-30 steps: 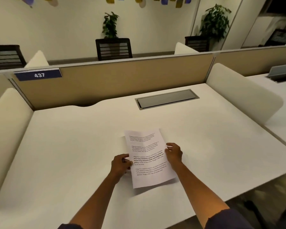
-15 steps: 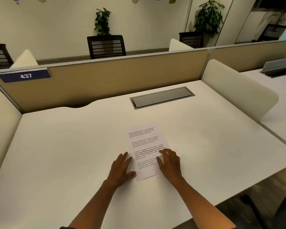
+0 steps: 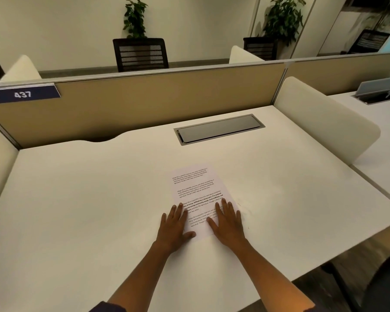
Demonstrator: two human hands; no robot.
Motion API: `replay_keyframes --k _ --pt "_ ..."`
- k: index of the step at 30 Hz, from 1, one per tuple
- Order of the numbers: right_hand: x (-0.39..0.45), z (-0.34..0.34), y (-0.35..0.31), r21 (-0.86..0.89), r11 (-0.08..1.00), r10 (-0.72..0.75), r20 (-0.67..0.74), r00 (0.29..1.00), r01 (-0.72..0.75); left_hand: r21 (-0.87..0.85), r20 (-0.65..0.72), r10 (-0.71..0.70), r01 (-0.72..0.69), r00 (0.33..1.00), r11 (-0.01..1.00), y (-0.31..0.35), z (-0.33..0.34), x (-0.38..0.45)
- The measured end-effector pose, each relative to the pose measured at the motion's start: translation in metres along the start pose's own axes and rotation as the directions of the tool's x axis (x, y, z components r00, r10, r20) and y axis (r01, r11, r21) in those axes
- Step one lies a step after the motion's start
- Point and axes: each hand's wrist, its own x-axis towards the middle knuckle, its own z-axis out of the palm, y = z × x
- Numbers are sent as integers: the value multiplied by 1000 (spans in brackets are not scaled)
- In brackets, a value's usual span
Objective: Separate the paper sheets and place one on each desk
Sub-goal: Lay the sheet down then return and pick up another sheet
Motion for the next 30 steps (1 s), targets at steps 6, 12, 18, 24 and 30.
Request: replay_keyframes --k 6,12,18,24,30 --pt "3 1 -2 -39 999 22 -5 1000 -22 4 27 13 -14 1000 1000 2 -6 10" --pt "5 -1 1 -41 999 19 8 1000 -19 11 39 25 -26 999 1000 3 -8 16" --pt "5 -3 3 -29 999 13 7 1000 -13 -13 18 32 -32 999 999 1 -5 13" --pt "1 -9 -1 -2 1000 25 -85 996 -25 -73 -29 16 -18 999 997 -4 -5 4" --pt "-2 -15 -11 -23 1000 -2 -176 984 -2 -56 -87 -24 19 996 998 -10 -13 -7"
